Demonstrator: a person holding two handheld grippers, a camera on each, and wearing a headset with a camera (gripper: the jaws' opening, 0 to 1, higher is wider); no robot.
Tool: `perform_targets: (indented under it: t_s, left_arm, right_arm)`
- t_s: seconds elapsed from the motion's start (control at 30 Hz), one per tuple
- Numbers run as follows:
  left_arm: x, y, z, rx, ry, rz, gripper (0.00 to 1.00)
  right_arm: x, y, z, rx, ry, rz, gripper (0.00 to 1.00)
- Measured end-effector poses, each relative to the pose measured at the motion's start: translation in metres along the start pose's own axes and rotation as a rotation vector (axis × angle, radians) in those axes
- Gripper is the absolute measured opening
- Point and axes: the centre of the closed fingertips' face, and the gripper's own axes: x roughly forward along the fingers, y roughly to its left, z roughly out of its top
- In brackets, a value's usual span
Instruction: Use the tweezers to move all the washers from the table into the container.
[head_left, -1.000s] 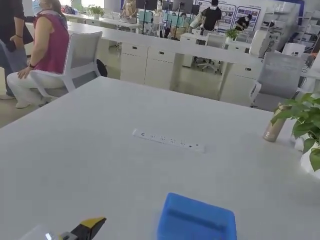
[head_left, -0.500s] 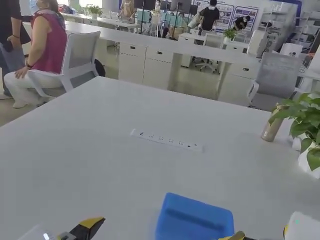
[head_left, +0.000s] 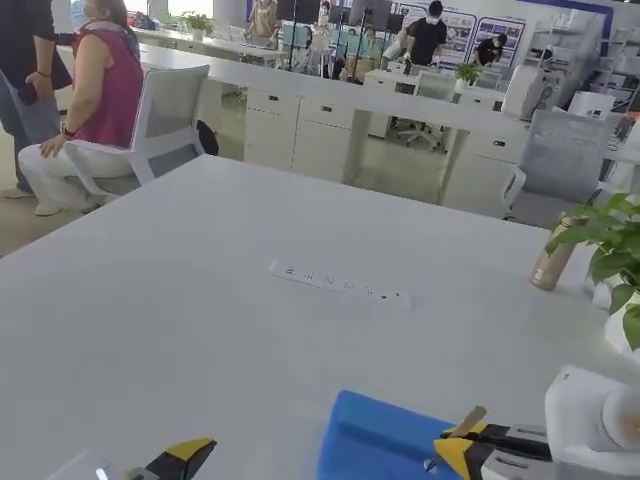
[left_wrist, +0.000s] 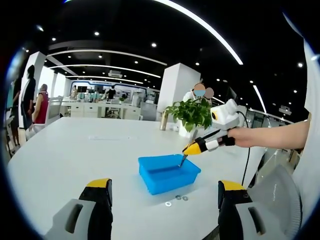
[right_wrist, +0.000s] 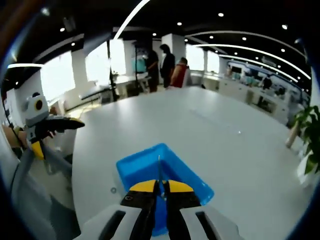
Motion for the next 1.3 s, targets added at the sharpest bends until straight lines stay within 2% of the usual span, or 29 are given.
perform_targets:
  t_s: [0.03,0.1,0.3,0.47,0.63,1.03,1.3]
  left_arm:
    - [0.0,0.0,0.0,0.0,0.001,-0.001,0.89]
    - [0.0,0.0,0.0,0.001,0.002,0.0,0.89]
    - [0.0,0.001,-0.001,-0.004,0.003,0.003,0.88]
    - [0.0,0.001,-0.003,0.003,0.013,0.003,0.87]
    - [0.0,0.002,-0.002,0.0,0.01,0.005,0.87]
    - [0.0,0.002,-0.003,0.002,0.012,0.01,0.86]
    - [0.0,0.002,-0.004,0.003,0.018,0.008,0.86]
  right_arm:
    - [0.003,-0.002,0.0,0.039,0.0,-0.007,0.03]
    - [0.008,-0.005,-0.003,0.068,0.011,-0.007,0.03]
    - [0.023,-0.008,-0.018,0.081,0.066,0.012,0.03]
    - [0.026,-0.008,-0.024,0.101,0.068,0.017,0.03]
    - [0.025,-0.001,-0.023,0.101,0.068,0.012,0.03]
    - [0.026,-0.004,-0.022,0.091,0.068,0.013,0.03]
    - [0.02,0.003,-0.014,0.081,0.049,0.009,0.03]
